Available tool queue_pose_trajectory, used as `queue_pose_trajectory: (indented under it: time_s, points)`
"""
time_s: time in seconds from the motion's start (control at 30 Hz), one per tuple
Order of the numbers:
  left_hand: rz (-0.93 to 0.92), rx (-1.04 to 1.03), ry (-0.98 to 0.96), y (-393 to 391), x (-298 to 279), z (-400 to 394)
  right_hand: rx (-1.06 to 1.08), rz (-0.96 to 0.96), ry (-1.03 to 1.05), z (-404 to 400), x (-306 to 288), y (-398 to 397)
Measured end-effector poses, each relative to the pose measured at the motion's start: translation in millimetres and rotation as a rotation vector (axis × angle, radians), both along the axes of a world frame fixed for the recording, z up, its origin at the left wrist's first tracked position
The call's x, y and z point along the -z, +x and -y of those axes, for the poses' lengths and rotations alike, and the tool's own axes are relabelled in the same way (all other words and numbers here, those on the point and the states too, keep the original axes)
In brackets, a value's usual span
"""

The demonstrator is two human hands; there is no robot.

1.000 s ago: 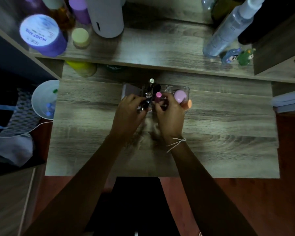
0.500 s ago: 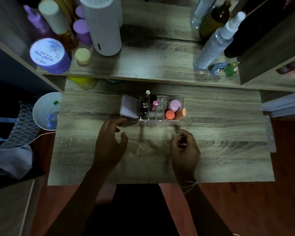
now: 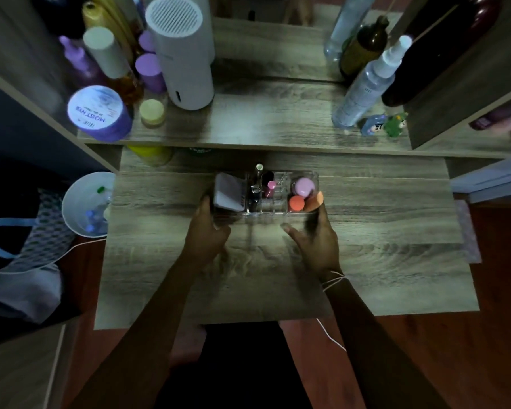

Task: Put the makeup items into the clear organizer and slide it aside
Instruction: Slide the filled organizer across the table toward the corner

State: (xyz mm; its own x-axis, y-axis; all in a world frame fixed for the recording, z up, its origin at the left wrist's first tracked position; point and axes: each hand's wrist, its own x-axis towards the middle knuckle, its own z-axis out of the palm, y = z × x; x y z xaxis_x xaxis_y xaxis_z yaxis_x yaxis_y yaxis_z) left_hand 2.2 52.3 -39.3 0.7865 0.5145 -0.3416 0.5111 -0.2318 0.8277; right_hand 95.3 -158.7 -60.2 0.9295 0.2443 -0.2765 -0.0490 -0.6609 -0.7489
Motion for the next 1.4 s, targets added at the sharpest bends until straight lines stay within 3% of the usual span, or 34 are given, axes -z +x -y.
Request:
queue_pose_trajectory:
  time_s: [0.7, 1.4]
  points:
    - [-0.012, 0.050, -0.100, 6.7, 7.5, 2.7, 0.150, 0.092, -0.016, -6.5, 7.4, -1.6]
    - [0.002, 0.059, -0.127, 32.8, -0.2, 61.1, 0.182, 0.122, -0.089, 55.9, -1.6, 24.5]
